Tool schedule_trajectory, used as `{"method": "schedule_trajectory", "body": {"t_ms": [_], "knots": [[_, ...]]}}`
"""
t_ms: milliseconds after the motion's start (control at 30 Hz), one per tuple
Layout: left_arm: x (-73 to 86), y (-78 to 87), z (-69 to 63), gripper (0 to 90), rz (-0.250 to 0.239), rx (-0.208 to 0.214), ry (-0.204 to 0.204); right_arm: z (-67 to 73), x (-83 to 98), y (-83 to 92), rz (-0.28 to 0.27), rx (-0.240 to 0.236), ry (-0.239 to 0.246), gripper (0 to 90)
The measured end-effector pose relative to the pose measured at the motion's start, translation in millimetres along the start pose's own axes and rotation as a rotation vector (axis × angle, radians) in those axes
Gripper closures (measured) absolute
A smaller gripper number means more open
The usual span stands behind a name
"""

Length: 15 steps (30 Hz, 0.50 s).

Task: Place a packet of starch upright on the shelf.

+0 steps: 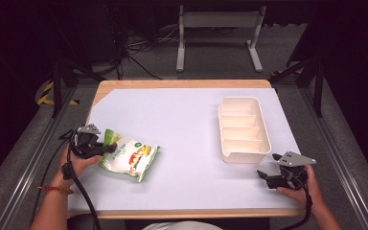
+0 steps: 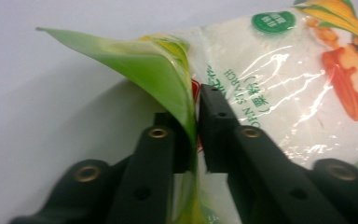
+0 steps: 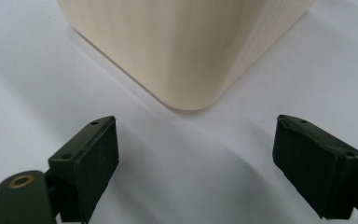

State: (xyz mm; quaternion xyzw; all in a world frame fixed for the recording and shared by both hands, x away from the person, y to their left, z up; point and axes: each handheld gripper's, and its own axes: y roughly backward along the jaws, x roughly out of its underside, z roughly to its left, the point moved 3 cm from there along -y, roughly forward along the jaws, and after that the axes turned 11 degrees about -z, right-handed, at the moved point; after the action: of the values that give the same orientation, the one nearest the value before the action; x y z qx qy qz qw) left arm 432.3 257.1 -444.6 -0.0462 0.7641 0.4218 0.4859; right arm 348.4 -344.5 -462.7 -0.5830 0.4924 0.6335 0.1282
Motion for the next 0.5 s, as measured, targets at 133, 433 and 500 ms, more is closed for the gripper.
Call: {"method": "schedule_trajectory", "body": {"t_ms": [133, 433, 500], "knots": [[0.4, 1.9, -2.4, 88.5, -0.041, -0.014, 0.001, -0.3, 0.0, 0.5, -0.003, 0.003, -0.002, 14.5], [-5.2, 16.1, -20.7, 89.1, -0.166, -0.057, -0.062, -1.9, -1.4, 3.4, -0.032, 0.011, -0.008, 14.6], [-6.6, 18.9, -25.2, 89.2, -0.183, -0.064, -0.079, -2.3, -1.9, 3.8, -0.039, 0.013, -0.004, 14.6]]}}
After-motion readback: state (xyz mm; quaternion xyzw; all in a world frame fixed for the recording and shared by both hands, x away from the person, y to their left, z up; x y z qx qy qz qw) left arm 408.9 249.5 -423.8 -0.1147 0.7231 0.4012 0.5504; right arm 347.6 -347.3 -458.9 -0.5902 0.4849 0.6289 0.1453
